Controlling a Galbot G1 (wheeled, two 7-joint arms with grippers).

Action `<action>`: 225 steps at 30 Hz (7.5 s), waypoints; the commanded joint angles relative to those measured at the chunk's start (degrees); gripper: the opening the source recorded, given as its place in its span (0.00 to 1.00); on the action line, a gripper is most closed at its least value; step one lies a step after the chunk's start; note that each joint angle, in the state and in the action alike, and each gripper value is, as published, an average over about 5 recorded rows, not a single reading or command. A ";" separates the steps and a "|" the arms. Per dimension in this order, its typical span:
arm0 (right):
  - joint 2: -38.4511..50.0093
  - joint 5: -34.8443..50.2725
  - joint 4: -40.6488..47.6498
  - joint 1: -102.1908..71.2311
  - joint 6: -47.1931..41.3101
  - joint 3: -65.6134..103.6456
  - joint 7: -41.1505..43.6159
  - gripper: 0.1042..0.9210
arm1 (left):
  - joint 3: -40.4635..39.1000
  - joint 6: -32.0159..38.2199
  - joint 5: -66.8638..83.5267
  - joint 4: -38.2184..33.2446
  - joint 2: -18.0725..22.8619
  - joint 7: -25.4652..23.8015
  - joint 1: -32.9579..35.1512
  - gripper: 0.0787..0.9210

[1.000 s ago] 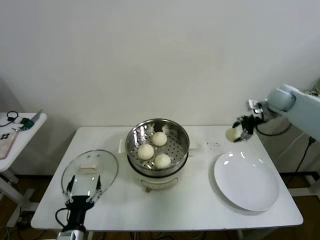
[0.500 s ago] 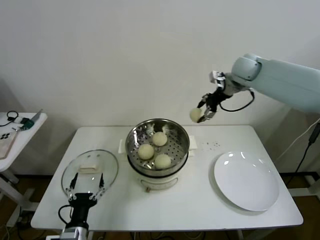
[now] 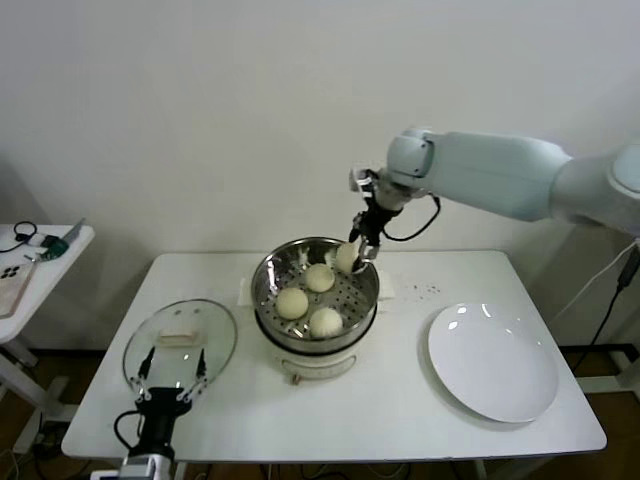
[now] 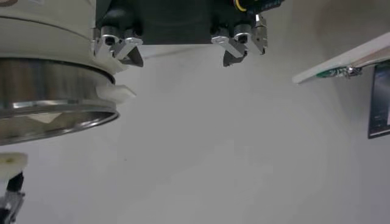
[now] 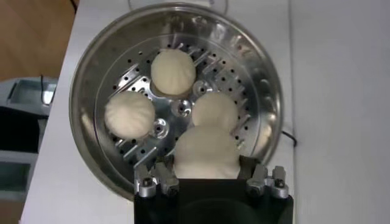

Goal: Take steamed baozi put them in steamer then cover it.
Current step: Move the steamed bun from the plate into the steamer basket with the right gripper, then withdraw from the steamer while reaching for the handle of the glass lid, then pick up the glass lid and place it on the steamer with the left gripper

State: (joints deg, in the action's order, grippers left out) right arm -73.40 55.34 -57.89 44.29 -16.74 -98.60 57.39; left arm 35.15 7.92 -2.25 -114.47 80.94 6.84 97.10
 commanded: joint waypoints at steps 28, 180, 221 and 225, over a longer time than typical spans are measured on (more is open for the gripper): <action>-5.47 -3.89 3.81 -5.96 0.54 -3.64 0.79 0.84 | -0.08 -0.37 0.50 1.31 -0.98 0.27 -1.54 0.88; 9.88 -38.82 -41.42 -124.33 17.01 134.30 -48.45 0.88 | -0.34 -9.55 -70.57 34.32 -6.78 3.47 -28.82 0.19; 12.15 -39.28 -37.12 -119.62 18.09 131.89 -51.92 0.88 | -19.73 -44.58 -50.70 -8.62 -29.86 -5.36 -30.06 0.08; 11.67 -39.60 -36.94 -119.24 18.35 131.88 -52.03 0.88 | -29.04 -48.76 -54.50 -5.94 -26.09 -8.92 -38.66 0.08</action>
State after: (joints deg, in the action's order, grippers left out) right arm -61.48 16.07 -95.25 -75.51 1.29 33.47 6.01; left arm 25.89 -28.77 -56.93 -119.33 55.38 4.07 75.72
